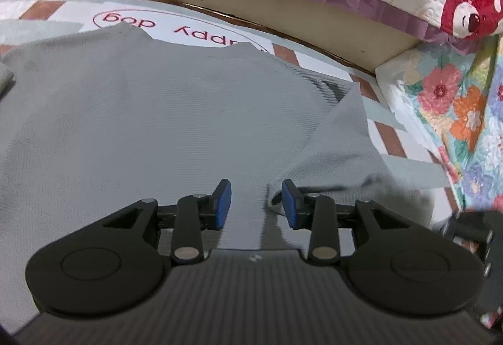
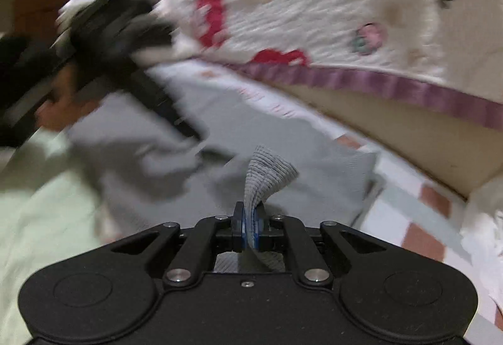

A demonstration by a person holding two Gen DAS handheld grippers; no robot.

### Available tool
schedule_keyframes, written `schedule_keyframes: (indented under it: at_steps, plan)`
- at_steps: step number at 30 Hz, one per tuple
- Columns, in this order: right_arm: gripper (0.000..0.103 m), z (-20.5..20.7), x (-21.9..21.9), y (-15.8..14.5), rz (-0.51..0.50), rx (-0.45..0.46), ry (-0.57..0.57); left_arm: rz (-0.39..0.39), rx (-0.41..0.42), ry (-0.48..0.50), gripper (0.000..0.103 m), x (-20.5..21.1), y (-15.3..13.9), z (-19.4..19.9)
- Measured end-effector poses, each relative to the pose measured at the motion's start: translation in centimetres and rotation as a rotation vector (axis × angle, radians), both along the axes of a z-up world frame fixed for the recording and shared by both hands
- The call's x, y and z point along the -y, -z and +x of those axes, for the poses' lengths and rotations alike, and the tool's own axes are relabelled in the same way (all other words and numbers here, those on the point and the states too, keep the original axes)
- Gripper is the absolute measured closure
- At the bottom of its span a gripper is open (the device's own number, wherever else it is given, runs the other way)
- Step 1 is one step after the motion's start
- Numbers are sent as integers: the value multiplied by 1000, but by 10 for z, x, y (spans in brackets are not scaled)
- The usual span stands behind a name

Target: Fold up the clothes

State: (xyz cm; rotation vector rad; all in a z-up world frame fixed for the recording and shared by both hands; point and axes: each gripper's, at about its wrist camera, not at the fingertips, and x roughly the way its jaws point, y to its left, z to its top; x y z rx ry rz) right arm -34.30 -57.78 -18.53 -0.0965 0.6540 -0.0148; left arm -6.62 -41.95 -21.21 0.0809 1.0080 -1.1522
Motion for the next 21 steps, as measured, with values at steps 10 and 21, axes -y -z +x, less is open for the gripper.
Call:
schedule_keyframes:
  at_steps: [10,21]
  plan:
    - [68,-47,21,-7,197,69,307,-56,-64,19,49,17,2,-7]
    - [57,-31,46,19,179,-61,496,54,131,189,98,38,15,-38]
